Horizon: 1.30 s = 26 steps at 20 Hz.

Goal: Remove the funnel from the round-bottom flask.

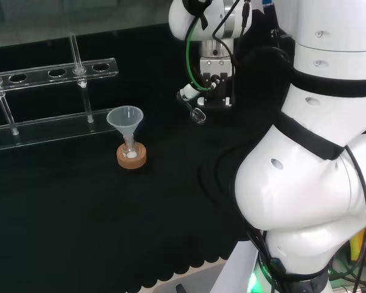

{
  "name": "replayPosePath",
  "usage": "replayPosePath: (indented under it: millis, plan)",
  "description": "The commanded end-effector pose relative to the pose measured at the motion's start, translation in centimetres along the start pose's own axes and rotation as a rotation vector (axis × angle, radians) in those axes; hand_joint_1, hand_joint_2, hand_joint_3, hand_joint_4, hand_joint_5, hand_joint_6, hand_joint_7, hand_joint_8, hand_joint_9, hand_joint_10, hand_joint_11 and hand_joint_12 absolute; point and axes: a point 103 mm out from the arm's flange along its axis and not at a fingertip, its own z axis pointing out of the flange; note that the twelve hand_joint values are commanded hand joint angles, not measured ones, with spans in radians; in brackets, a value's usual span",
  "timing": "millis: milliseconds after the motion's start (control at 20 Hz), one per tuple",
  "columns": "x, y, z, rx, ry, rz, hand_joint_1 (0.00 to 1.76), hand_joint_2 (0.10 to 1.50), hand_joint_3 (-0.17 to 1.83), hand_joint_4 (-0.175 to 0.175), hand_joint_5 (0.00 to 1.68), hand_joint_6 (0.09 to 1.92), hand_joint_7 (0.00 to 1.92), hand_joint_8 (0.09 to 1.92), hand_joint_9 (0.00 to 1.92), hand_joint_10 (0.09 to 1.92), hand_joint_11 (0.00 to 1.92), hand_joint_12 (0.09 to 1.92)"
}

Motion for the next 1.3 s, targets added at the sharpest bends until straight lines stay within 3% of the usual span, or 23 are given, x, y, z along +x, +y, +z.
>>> replayPosePath:
  millis: [50, 350, 750, 1050, 1300]
  plan:
    - [-0.7, -0.1, 0.0, -0.008, 0.015, 0.008, 0.41, 0.65, 0.14, 0.045, 0.63, 0.18, 0.90, 0.09, 0.77, 0.42, 0.07, 1.54]
    - [-1.3, -0.3, -0.2, -0.015, 0.026, 0.014, 0.41, 0.65, 0.14, 0.045, 0.64, 0.18, 0.90, 0.09, 0.77, 0.42, 0.07, 1.54]
    - [-1.5, -1.1, -2.1, -0.028, 0.026, -0.010, 0.41, 0.65, 0.14, 0.040, 0.58, 0.15, 0.86, 0.09, 0.73, 0.41, 0.09, 1.55]
    - [-2.0, -2.1, -3.9, -0.053, 0.042, -0.027, 0.41, 0.65, 0.11, 0.035, 0.52, 0.09, 0.77, 0.09, 0.57, 0.46, 0.13, 1.52]
    - [-2.3, -3.0, -5.6, -0.110, 0.063, -0.049, 0.40, 0.66, 0.08, 0.026, 0.38, 0.09, 0.63, 0.09, 0.37, 0.59, 0.18, 1.52]
